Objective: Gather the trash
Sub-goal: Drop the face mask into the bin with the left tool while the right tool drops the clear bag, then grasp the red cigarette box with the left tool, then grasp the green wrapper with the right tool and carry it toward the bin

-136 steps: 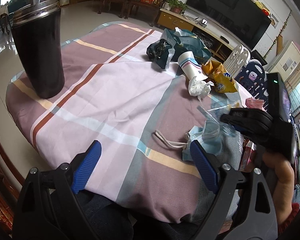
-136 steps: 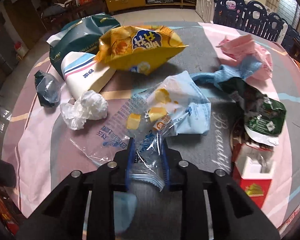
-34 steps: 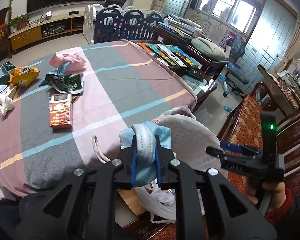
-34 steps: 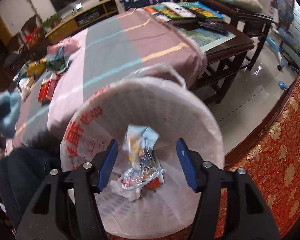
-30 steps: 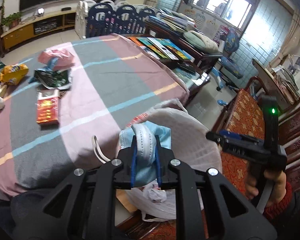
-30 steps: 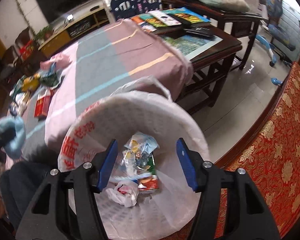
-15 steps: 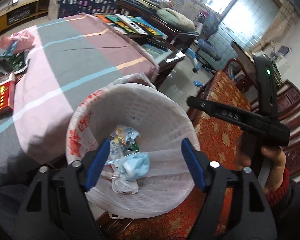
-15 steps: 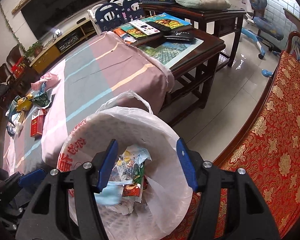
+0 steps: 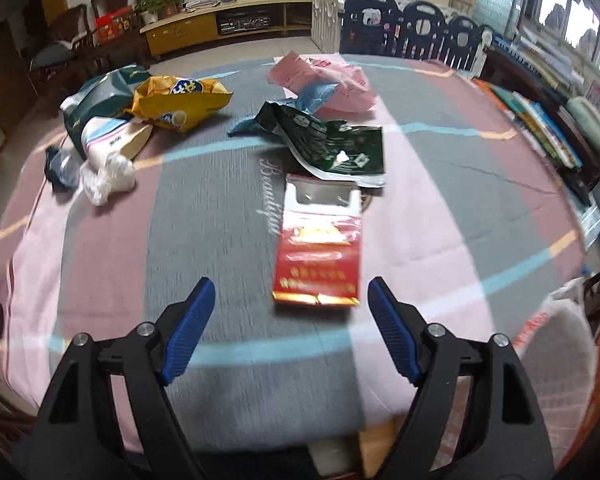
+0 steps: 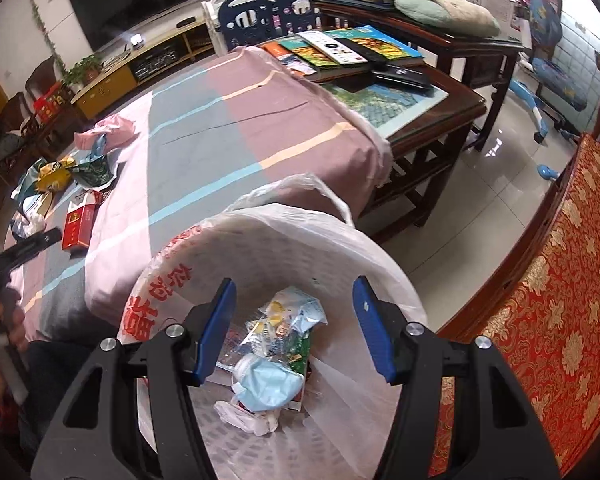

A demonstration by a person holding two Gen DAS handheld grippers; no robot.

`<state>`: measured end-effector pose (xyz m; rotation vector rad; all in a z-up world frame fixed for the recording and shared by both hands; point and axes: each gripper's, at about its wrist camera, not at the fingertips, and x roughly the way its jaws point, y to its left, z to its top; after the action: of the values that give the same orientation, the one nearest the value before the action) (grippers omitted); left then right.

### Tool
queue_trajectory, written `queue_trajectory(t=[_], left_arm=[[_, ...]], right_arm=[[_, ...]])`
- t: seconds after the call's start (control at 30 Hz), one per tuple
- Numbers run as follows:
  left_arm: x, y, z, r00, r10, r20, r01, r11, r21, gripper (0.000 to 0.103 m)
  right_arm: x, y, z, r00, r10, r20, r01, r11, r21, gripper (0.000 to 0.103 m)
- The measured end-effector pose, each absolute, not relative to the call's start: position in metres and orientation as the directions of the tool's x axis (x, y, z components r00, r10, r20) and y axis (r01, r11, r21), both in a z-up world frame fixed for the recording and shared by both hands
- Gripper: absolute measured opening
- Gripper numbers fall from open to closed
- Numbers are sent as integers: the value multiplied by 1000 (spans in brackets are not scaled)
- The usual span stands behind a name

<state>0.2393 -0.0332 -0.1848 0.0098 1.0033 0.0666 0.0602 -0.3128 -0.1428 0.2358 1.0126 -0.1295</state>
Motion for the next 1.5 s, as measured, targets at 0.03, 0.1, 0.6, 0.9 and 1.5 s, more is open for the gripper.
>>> queue_trajectory(t=[0.03, 0.1, 0.6, 0.9, 1.5], left_arm=[[245, -34, -189, 537, 68, -841, -43, 998, 53, 82], [253, -32, -196, 534, 60, -843, -35, 998, 49, 84], [268, -34, -217, 522, -59, -851, 18, 998, -58, 56], [193, 61, -163, 595, 95, -798, -262, 962, -80, 57], [137, 137, -103, 643, 242, -727, -385, 922, -33, 57]], right_arm=[[62, -310, -144, 522, 3, -853, 211, 968, 133, 60], [68, -304, -147, 512, 9, -859, 202, 971, 131, 60], [121, -252, -145, 524, 56, -850, 120, 983, 139, 60], [217, -147, -150, 568, 141, -811, -78, 990, 118, 60], [337, 26, -189, 614, -34, -789, -352, 883, -312, 45]])
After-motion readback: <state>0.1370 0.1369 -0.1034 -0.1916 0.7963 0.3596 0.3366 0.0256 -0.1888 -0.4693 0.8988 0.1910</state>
